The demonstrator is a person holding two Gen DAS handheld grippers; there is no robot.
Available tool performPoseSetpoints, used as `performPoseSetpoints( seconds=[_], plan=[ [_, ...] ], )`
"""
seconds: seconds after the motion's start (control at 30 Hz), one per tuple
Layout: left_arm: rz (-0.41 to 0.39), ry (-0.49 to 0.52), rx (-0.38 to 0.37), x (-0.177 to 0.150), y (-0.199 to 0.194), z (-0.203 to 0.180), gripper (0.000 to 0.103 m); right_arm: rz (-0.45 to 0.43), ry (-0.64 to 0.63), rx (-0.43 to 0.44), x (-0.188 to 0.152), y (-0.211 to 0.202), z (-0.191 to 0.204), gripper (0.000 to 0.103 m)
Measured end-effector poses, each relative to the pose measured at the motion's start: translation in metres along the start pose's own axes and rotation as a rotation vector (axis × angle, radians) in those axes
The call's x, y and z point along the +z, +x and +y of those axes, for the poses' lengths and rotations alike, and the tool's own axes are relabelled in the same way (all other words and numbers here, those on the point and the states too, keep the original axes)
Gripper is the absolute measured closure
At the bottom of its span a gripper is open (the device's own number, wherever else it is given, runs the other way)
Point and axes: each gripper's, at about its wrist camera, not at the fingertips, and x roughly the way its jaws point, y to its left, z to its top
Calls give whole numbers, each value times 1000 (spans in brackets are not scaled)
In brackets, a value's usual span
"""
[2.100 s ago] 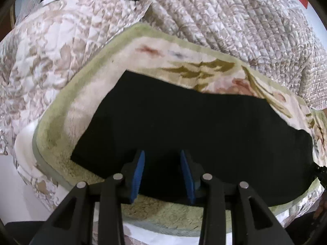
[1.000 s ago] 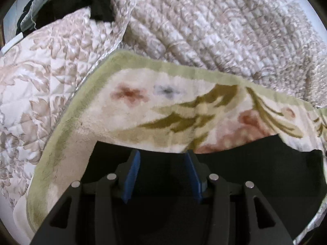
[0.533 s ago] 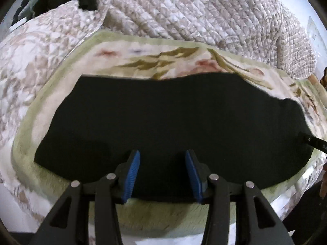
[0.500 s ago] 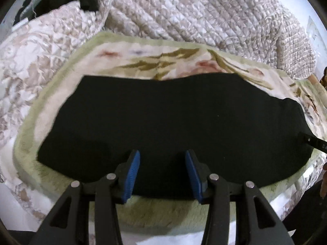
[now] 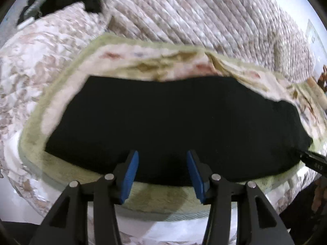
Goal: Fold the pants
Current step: 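Smooth the folded pants flat with both grippers, pressing along the fabric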
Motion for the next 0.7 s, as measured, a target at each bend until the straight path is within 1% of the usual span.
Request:
performPoseSetpoints(
  seconds=[0.07, 0.1, 0.17, 0.2, 0.23, 0.27, 0.3, 0.4, 0.5, 0.53, 0.6, 0.7],
  plan=[
    [-4, 6, -24, -2, -2, -5, 51, -41, -31, -9, 4, -10, 7, 62],
    [-16, 12, -26, -3, -4, -8, 51, -76, -45, 3, 5, -16, 10, 62],
    [-35, 20, -35, -4, -5, -12, 51, -100, -51, 18, 4, -19, 13, 62],
    [-21, 26, -34, -5, -1, -15, 51, -96, -59, 16, 3, -16, 15, 62],
    [6, 39, -31, -7, 5, -20, 51, -70, -64, 8, 3, -8, 15, 62],
    [8, 55, -13, -9, 7, -25, 51, -22, -48, 2, 0, 2, 13, 62],
    [-5, 76, -5, -10, 5, -30, 51, -21, -36, 12, -3, 5, 11, 62],
    [-16, 84, -65, -9, -3, -38, 51, -60, -26, 33, 0, -3, 9, 62],
    [-56, 116, -60, -9, -8, -40, 51, -64, -24, 39, 2, -3, 10, 62],
    [-51, 108, -55, -9, -7, -36, 51, -57, -30, 34, 2, -1, 12, 62],
    [-30, 58, -52, -9, -4, -20, 51, -52, -36, 42, 1, 0, 16, 62],
    [-41, -26, -20, -9, -7, 13, 51, -71, -54, 43, 3, -4, 22, 62]
  ],
)
